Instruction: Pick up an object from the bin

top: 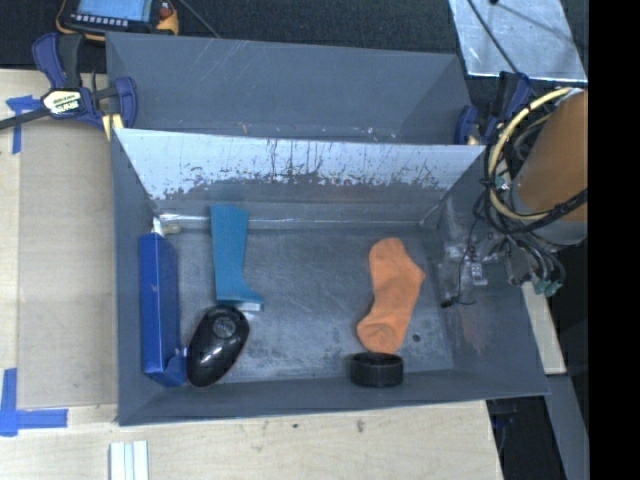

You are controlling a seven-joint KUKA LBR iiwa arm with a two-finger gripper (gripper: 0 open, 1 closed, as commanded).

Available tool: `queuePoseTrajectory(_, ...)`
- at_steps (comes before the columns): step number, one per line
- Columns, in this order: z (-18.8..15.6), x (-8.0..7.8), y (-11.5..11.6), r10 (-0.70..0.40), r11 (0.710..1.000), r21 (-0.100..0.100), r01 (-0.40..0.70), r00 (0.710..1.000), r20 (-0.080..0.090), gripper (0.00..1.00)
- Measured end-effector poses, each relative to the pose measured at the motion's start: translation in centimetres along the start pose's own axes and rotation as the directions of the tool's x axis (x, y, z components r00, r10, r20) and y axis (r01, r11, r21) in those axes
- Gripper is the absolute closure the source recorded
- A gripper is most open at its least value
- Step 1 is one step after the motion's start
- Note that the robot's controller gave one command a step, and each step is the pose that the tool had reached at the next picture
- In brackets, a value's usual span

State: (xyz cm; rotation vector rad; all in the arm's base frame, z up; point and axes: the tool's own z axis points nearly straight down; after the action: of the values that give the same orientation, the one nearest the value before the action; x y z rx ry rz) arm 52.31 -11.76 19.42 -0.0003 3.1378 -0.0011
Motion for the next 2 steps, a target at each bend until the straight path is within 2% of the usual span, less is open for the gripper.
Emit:
queuePoseTrajectory(1, 0.00, 0.00, 0.01, 0.000, 1.000, 0.000, 0.000, 1.000, 0.000, 0.00)
queuePoseTrajectory(2, 0.00, 0.00, 0.01, -0.001, 1.000, 0.000, 0.001, 1.000, 0.000, 0.00)
